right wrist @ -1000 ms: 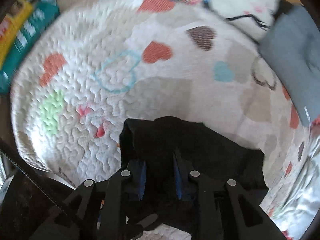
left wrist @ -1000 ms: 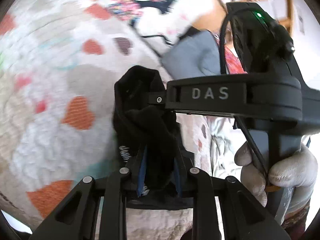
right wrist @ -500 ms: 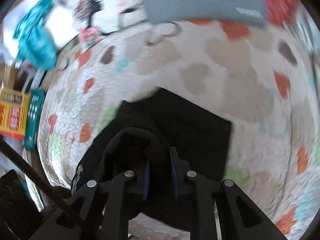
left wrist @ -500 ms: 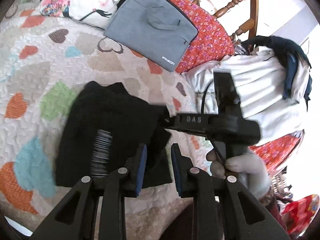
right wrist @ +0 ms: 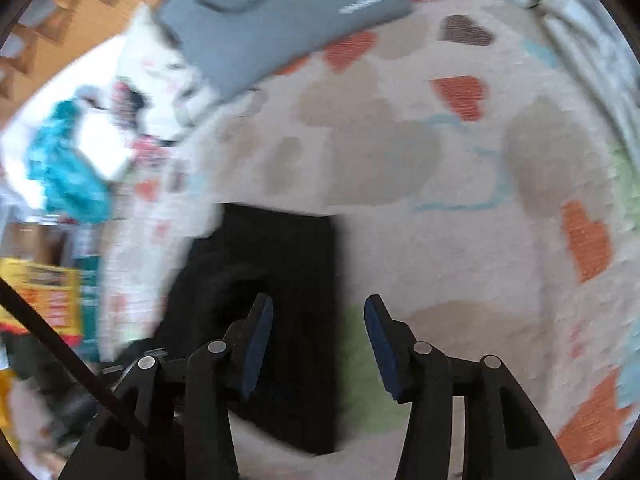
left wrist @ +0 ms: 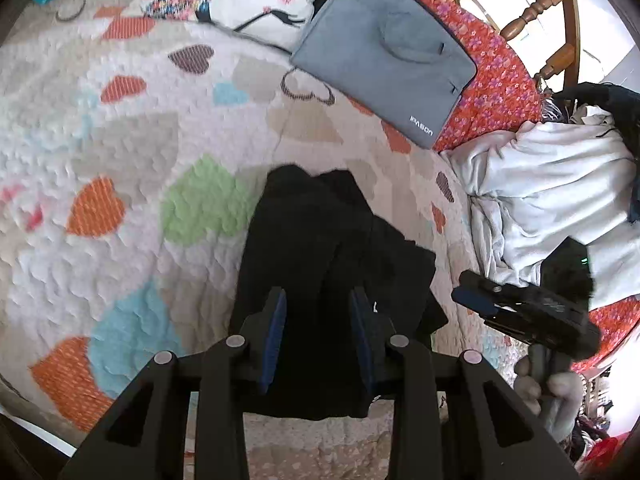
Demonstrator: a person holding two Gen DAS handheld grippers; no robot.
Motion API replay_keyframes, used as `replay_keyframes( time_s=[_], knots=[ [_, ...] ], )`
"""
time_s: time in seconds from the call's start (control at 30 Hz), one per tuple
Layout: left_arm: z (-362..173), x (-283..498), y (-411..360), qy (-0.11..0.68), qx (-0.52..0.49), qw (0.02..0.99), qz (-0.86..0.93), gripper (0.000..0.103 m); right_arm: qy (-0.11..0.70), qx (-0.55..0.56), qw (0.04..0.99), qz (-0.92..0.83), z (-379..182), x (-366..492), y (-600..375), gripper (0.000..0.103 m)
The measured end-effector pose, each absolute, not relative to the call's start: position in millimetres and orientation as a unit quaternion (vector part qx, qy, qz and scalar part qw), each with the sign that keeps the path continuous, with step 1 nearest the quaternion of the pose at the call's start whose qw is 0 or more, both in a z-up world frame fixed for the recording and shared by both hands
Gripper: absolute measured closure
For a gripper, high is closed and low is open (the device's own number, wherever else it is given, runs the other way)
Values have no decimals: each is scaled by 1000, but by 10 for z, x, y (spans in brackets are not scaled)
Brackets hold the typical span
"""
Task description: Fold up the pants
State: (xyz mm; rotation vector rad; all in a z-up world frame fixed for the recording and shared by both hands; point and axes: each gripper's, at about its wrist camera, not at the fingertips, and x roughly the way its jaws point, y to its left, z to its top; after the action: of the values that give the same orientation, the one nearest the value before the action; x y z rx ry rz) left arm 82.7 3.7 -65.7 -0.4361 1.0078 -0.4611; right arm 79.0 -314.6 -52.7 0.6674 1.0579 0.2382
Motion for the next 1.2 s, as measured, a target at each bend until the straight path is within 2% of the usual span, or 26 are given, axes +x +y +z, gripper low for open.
replay_keyframes(
  time_s=[0.03, 0.17, 0.27, 0.3, 0.33, 0.63, 0.73, 0.8, 0.83, 0.9, 1.03, 1.2],
  knots=[
    [-664, 828, -1, 474, -200, 830, -216, 71, 491, 317, 801, 130, -517, 791, -3065, 50],
    [-646, 729, -158, 451, -147, 851, -224, 56, 512, 316, 784, 152, -622, 951, -2698, 47],
    [-694, 739, -320, 463, -107, 851, -225, 55, 527, 295, 785, 138, -767, 1106, -2474, 47],
    [-706, 747, -327, 467, -109, 848, -226, 56, 536, 300, 774, 153, -830, 1168, -2394, 59],
    [-709, 758, -318, 469, -115, 846, -226, 56, 539, 302, 770, 160, -850, 1158, -2389, 80],
    [-512, 760, -204, 457, -174, 827, -279, 55, 494, 287, 807, 148, -324, 1481, -2538, 91],
    [-537, 753, -249, 466, -162, 823, -281, 55, 507, 261, 814, 107, -379, 1595, -2634, 89],
    [-542, 743, -250, 472, -164, 818, -284, 55, 516, 284, 802, 93, -502, 1559, -2806, 88],
    [-530, 739, -235, 472, -167, 817, -287, 55, 513, 297, 801, 87, -535, 1509, -2894, 80],
    [-476, 734, -189, 465, -173, 818, -290, 54, 498, 316, 804, 77, -563, 1360, -3078, 73],
    [-460, 806, -108, 459, -177, 828, -271, 54, 491, 298, 815, 80, -565, 1143, -3154, 72],
    [-563, 881, -106, 470, -178, 828, -249, 54, 478, 213, 845, 110, -633, 1143, -2856, 72]
  ],
)
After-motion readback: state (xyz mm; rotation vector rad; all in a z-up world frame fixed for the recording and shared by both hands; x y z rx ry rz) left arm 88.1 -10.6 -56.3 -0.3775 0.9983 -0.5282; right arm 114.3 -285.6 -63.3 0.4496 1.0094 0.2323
